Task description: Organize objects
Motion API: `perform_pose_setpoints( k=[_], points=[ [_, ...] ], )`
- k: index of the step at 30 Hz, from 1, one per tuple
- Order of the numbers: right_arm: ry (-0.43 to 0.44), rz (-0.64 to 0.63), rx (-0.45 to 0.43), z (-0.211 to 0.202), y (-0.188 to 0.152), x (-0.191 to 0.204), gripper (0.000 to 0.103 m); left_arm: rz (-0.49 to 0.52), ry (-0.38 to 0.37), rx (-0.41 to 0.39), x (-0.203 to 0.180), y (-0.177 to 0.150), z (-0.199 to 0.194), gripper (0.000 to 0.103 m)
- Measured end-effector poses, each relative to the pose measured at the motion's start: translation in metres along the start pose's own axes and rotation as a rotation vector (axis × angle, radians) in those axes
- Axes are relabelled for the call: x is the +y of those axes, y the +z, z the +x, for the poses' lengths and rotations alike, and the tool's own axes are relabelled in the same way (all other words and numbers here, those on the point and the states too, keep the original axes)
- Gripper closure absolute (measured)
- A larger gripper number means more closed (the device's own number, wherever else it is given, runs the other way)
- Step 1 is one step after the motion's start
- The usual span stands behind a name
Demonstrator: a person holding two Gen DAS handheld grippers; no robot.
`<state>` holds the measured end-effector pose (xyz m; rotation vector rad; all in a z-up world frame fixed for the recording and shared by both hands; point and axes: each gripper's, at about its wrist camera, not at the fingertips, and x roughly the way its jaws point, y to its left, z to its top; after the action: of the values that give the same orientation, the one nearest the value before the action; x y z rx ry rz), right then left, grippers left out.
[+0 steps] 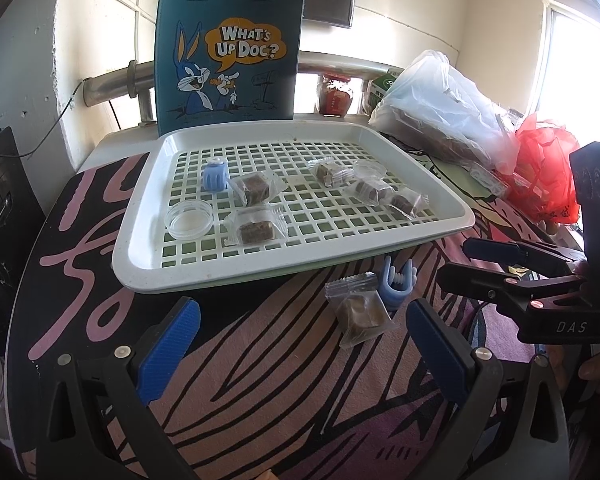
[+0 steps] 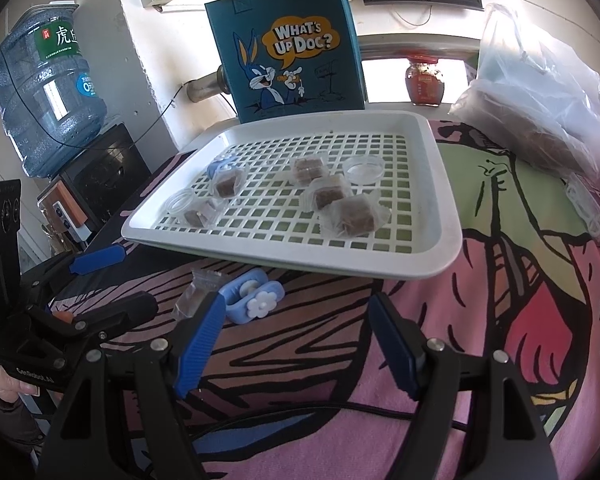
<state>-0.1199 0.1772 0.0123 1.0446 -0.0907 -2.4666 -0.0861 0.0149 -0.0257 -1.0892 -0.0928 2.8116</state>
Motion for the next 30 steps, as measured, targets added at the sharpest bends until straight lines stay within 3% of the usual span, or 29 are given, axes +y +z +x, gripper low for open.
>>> perform_pose_setpoints(
  k=[30],
  points=[
    [0.002, 0.000, 0.005, 0.0010, -0.0009, 0.0012, 0.029, 0.007, -0.008, 0.008, -0.0006, -0.0005, 0.0010, 0.000]
  ],
)
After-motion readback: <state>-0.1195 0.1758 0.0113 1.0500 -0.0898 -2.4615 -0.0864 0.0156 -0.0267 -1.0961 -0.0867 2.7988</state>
